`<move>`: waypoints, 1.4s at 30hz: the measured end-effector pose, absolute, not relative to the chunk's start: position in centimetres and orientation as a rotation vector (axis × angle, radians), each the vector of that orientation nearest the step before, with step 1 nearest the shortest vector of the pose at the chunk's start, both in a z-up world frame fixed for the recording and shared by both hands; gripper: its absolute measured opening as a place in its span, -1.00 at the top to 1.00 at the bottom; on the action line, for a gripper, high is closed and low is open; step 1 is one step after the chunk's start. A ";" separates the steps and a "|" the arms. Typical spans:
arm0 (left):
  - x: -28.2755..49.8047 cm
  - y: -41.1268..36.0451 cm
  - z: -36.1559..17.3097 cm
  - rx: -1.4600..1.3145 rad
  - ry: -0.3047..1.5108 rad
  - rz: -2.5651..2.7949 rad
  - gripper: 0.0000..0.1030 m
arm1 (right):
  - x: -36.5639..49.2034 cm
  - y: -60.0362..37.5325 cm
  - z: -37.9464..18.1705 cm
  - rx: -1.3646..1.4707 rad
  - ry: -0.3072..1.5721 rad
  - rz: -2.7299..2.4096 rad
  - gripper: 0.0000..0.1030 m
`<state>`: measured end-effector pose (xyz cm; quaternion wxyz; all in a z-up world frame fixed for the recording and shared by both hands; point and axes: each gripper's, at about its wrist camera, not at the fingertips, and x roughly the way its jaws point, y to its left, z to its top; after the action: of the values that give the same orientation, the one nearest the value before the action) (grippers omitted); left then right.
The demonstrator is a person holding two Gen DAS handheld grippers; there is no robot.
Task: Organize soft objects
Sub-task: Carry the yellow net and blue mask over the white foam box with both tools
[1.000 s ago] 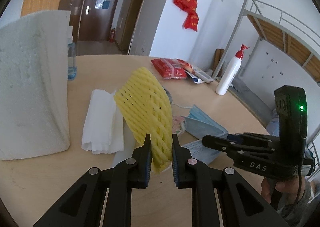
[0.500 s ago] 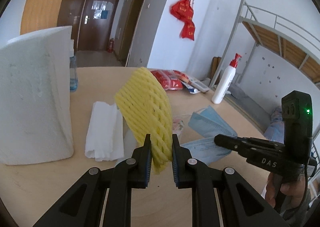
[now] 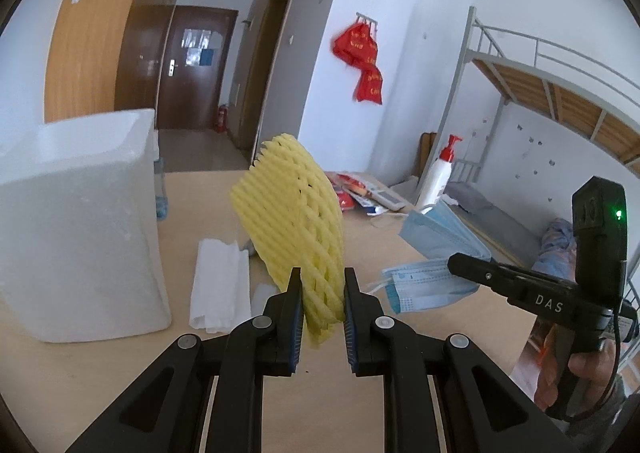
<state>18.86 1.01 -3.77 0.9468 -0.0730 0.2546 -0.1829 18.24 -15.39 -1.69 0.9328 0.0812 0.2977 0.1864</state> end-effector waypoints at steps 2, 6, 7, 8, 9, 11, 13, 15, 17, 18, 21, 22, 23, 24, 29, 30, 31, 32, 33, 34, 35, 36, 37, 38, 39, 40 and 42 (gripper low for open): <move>18.5 1.4 -3.4 -0.156 0.512 -0.376 0.64 | 17.7 -15.6 -1.3 0.168 0.598 0.378 0.73; 17.2 1.5 -2.8 -0.150 0.496 -0.378 0.64 | 16.7 -15.7 -0.5 0.170 0.568 0.380 0.73; 16.9 1.5 -2.5 -0.147 0.491 -0.377 0.64 | 16.4 -15.8 -0.3 0.170 0.563 0.383 0.73; 16.5 1.6 -2.4 -0.146 0.486 -0.377 0.64 | 16.2 -15.8 -0.2 0.171 0.557 0.386 0.73; 16.1 1.6 -2.1 -0.145 0.478 -0.375 0.64 | 15.9 -15.8 0.0 0.170 0.550 0.388 0.73; 15.2 1.7 -1.6 -0.133 0.464 -0.365 0.64 | 15.4 -15.8 0.3 0.173 0.537 0.392 0.73; 14.6 1.9 -1.2 -0.124 0.452 -0.354 0.64 | 14.9 -15.9 0.6 0.174 0.528 0.398 0.73; 13.8 2.2 -0.8 -0.115 0.444 -0.343 0.64 | 14.5 -15.6 1.0 0.174 0.517 0.410 0.73; 13.1 2.3 -0.2 -0.112 0.431 -0.329 0.64 | 14.2 -15.1 1.4 0.171 0.507 0.427 0.73; 12.6 2.6 0.0 -0.111 0.423 -0.320 0.64 | 14.0 -14.8 1.6 0.168 0.501 0.436 0.73; 11.5 3.4 0.4 -0.112 0.417 -0.297 0.64 | 13.5 -13.9 2.1 0.159 0.486 0.470 0.73; 11.2 3.8 0.5 -0.112 0.414 -0.289 0.64 | 13.5 -13.4 2.3 0.156 0.482 0.485 0.73; 10.8 4.1 0.7 -0.111 0.410 -0.278 0.64 | 13.4 -13.1 2.3 0.153 0.480 0.495 0.73; 10.3 4.5 0.8 -0.107 0.404 -0.263 0.64 | 13.4 -12.7 2.4 0.152 0.476 0.510 0.73; 8.5 7.3 1.9 -0.101 0.388 -0.164 0.64 | 13.4 -10.0 3.0 0.132 0.464 0.591 0.73; 8.2 7.9 2.0 -0.106 0.385 -0.149 0.64 | 13.4 -9.4 3.1 0.128 0.465 0.610 0.73; 7.8 8.5 2.2 -0.109 0.381 -0.130 0.64 | 13.5 -8.8 3.1 0.122 0.465 0.628 0.73; 7.3 9.4 2.4 -0.110 0.374 -0.107 0.64 | 13.6 -7.9 3.3 0.111 0.462 0.653 0.73; 7.0 10.0 2.5 -0.112 0.368 -0.089 0.64 | 13.5 -7.4 3.5 0.105 0.459 0.669 0.73; 6.7 10.5 2.6 -0.113 0.364 -0.069 0.64 | 13.5 -6.7 3.6 0.098 0.455 0.687 0.73; 6.2 11.2 2.7 -0.114 0.362 -0.048 0.64 | 13.4 -6.0 3.8 0.089 0.450 0.705 0.73; 5.9 11.6 2.8 -0.116 0.359 -0.037 0.64 | 13.4 -5.3 3.9 0.083 0.447 0.722 0.73; 5.6 12.1 2.9 -0.121 0.357 -0.021 0.64 | 13.3 -4.7 4.0 0.077 0.445 0.738 0.73; 5.3 12.7 2.9 -0.124 0.356 -0.007 0.64 | 13.5 -4.0 4.1 0.070 0.445 0.757 0.73; 5.2 13.1 2.8 -0.128 0.356 0.002 0.64 | 13.5 -3.5 4.1 0.066 0.445 0.767 0.72; 5.1 13.4 2.8 -0.130 0.357 0.010 0.64 | 13.6 -3.0 4.0 0.062 0.446 0.780 0.73; 4.7 13.9 2.9 -0.128 0.355 0.028 0.64 | 13.5 -2.1 4.0 0.052 0.446 0.804 0.73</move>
<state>4.71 13.92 2.92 0.9822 -0.0636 0.1763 0.0137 13.52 -2.10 3.98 0.8958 0.0250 0.2154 0.3881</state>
